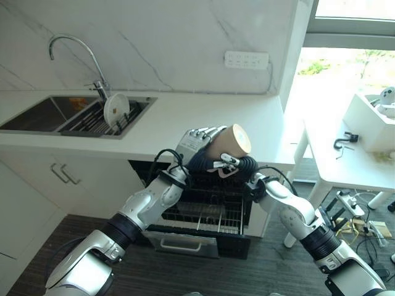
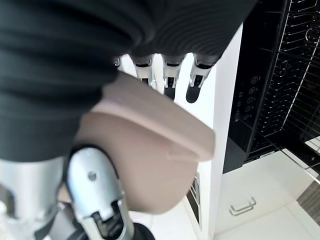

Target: Place the dishes in the dishwasher.

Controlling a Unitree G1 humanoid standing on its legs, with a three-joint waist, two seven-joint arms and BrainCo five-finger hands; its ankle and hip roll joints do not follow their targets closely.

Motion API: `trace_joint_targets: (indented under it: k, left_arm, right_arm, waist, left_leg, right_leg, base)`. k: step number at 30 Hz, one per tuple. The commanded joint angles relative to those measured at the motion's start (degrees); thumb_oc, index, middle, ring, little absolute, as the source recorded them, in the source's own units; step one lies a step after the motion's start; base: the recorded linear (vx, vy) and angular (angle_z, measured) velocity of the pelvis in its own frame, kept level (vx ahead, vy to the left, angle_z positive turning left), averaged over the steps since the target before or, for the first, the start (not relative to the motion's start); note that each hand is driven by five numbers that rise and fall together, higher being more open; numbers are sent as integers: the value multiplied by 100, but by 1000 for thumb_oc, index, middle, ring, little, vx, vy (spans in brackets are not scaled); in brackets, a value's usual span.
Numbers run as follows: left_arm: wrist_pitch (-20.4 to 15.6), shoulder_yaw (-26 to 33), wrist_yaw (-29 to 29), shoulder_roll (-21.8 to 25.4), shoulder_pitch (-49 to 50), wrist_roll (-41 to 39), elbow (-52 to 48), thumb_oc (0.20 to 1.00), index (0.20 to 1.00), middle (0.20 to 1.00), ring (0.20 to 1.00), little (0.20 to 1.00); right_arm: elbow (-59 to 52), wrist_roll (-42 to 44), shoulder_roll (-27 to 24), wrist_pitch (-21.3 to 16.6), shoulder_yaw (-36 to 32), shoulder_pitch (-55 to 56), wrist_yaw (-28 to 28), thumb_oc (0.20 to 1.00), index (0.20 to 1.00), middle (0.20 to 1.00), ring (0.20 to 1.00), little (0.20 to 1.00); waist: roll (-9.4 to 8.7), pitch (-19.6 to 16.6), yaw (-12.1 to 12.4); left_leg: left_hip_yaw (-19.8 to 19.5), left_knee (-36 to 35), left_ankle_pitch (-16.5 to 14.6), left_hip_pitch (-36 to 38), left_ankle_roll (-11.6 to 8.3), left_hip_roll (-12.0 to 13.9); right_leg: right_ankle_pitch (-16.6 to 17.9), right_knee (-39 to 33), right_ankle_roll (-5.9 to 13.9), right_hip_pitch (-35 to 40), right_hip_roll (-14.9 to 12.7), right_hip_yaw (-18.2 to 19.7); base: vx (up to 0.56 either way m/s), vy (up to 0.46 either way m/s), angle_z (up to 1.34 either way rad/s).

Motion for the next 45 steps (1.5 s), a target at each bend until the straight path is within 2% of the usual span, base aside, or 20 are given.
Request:
trace_joint_targets:
  k: [1,8,14,15,18,25,30,31,32,39,45]
  left_arm:
    - [-742,-1530,-307,-967,-1202,162,-574,200,200,200,200,200]
    - [-788,-1622,-257,-1112,-1133,76,-535,200,200,200,200,200]
    - [-789,-1515,-525,-1116,-971,-292,-696,200,200,200,200,200]
    - [-800,-1459,-632,-1133,-905,-477,-733,200,200,200,200,200]
    - [-847,-1377,-793,-1148,-798,-636,-833,200,200,200,200,200]
    - [-974,-1295,-967,-1199,-684,-776,-1042,200,200,200,200,200]
    - [-1059,-1099,-1380,-1126,-652,-890,-1577,200,200,200,200,200]
    - [-1089,-1045,-1511,-1102,-662,-949,-1711,200,200,200,200,200]
    - [-1109,-1015,-1614,-1101,-667,-964,-1826,200,200,200,200,200]
    - [-1039,-806,-2287,-1089,-801,-1251,-2425,200,200,200,200,200]
    - [-971,-735,-2551,-1141,-855,-1338,-2635,200,200,200,200,200]
  right_arm:
    - [-242,9,1176,-551,806,-1487,215,1000,1000,1000,1000,1000]
    - [-254,126,1292,-812,731,-1599,-42,1000,1000,1000,1000,1000]
    - [-299,28,1309,-1325,562,-1570,-377,1000,1000,1000,1000,1000]
    - [-320,-113,1310,-1505,479,-1568,-508,1000,1000,1000,1000,1000]
    - [-396,-250,1298,-1662,332,-1557,-625,1000,1000,1000,1000,1000]
    - [-553,-191,1328,-1775,206,-1568,-598,1000,1000,1000,1000,1000]
    - [-604,103,1313,-1690,243,-1549,-348,1000,1000,1000,1000,1000]
    - [-560,53,1316,-1717,275,-1527,-235,529,529,529,529,529]
    - [-540,-57,1308,-1700,284,-1525,-125,200,200,200,200,200]
    - [-595,-403,1244,-1705,438,-1575,291,200,200,200,200,200]
    - [-643,-77,1240,-1843,507,-1580,487,200,200,200,200,200]
  waist:
    - [-140,139,-84]
    - [-119,158,-57]
    - [-106,166,-14]
    - [-101,170,2]
    - [-97,179,8]
    - [-85,209,35]
    - [-69,222,108]
    - [-64,216,129]
    - [-66,216,148]
    - [-85,216,221]
    - [-91,226,261]
  left_leg:
    - [-604,59,-392,105,-208,-36]
    - [-633,59,-415,101,-185,-72]
    - [-658,59,-406,93,-169,-87]
    - [-666,59,-404,86,-166,-91]
    - [-677,59,-411,85,-159,-98]
    - [-665,59,-411,84,-149,-99]
    - [-713,59,-375,37,-145,-116]
    - [-737,59,-366,24,-141,-129]
    - [-753,59,-365,18,-137,-137]
    - [-816,59,-330,-45,-131,-160]
    - [-851,59,-300,-72,-136,-164]
  right_leg:
    - [94,-330,481,291,-91,302]
    - [85,-330,477,293,-113,300]
    - [96,-330,470,298,-125,274]
    - [98,-330,465,297,-130,261]
    - [100,-330,458,293,-129,259]
    - [103,-330,449,301,-143,230]
    - [123,-330,446,296,-175,173]
    - [129,-330,449,294,-183,157]
    - [133,-330,451,296,-189,144]
    - [157,-330,461,280,-214,75]
    - [181,-330,460,282,-228,22]
  base:
    - [0,0,0]
    - [0,0,0]
    - [-2,0,1]
    - [-5,0,3]
    - [0,0,0]
    - [-2,1,0]
    - [-18,10,7]
    - [-12,9,6]
    - [-13,6,6]
    - [-21,-3,9]
    - [-13,-5,4]
